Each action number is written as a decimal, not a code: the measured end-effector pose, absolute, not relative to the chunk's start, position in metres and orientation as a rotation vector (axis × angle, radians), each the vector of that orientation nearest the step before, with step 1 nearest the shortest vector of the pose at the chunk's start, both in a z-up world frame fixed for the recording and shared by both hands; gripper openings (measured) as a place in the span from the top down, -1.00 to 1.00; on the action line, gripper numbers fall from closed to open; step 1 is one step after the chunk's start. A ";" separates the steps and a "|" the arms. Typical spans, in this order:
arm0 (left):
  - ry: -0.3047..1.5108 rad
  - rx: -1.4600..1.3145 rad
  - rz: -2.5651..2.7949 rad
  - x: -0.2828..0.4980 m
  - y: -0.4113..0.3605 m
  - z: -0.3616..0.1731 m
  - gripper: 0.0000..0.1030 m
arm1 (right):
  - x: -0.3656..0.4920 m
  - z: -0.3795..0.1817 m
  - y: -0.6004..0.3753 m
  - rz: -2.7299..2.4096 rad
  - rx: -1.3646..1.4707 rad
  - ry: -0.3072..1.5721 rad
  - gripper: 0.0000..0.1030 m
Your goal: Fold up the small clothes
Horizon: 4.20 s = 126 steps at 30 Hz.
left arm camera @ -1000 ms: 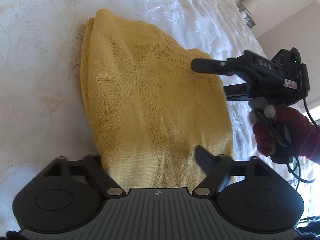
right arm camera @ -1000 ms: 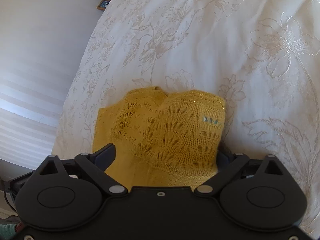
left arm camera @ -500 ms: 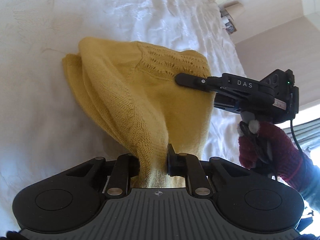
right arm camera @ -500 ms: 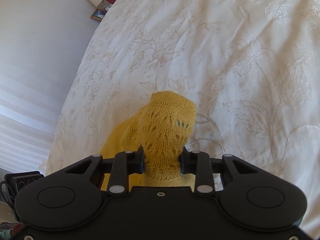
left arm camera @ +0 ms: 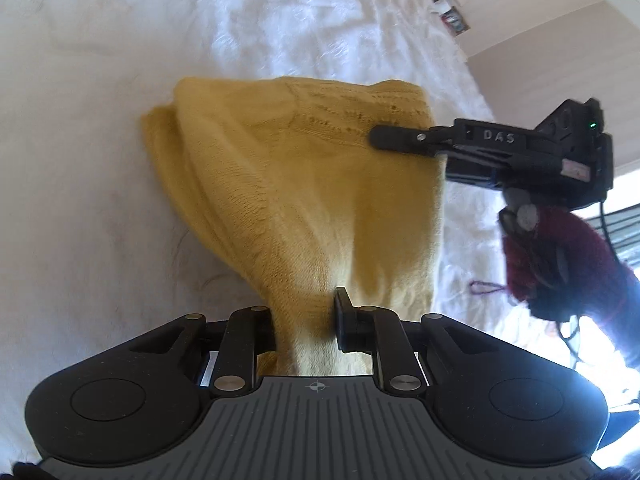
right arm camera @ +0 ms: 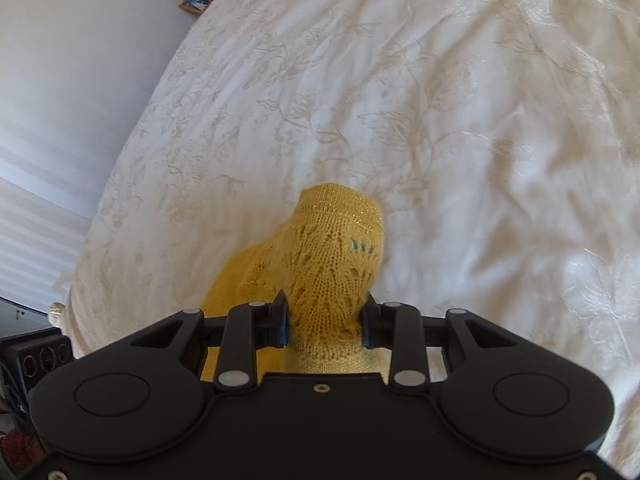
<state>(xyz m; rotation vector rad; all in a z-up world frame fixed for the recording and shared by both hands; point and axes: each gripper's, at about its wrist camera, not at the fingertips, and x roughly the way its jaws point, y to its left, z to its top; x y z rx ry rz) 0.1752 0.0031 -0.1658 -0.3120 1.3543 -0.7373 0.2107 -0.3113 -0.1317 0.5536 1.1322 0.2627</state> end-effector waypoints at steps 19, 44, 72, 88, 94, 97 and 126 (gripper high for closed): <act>1.033 -0.063 -0.402 0.128 -0.014 -0.121 0.11 | 0.162 -0.122 -0.325 0.243 0.312 0.995 -0.64; 1.176 -0.028 -0.167 0.226 -0.039 -0.189 -0.85 | 0.215 -0.187 -0.316 0.373 0.329 1.191 -0.99; 1.009 -0.045 -0.189 0.155 -0.042 -0.108 -1.00 | 0.158 -0.114 -0.347 0.196 0.341 0.944 -0.99; 1.060 -0.060 -0.181 0.099 -0.050 -0.096 -0.99 | 0.093 -0.098 -0.323 0.235 0.193 0.990 -0.99; 1.060 -0.014 -0.162 0.087 -0.050 -0.092 -0.97 | 0.076 -0.092 -0.306 0.242 0.181 0.981 -0.99; 1.056 -0.003 -0.157 0.081 -0.049 -0.088 -0.97 | 0.068 -0.086 -0.298 0.256 0.174 0.957 -0.99; 1.013 0.110 -0.008 0.005 -0.043 -0.050 -0.96 | -0.008 -0.048 -0.269 0.109 0.202 0.943 -0.98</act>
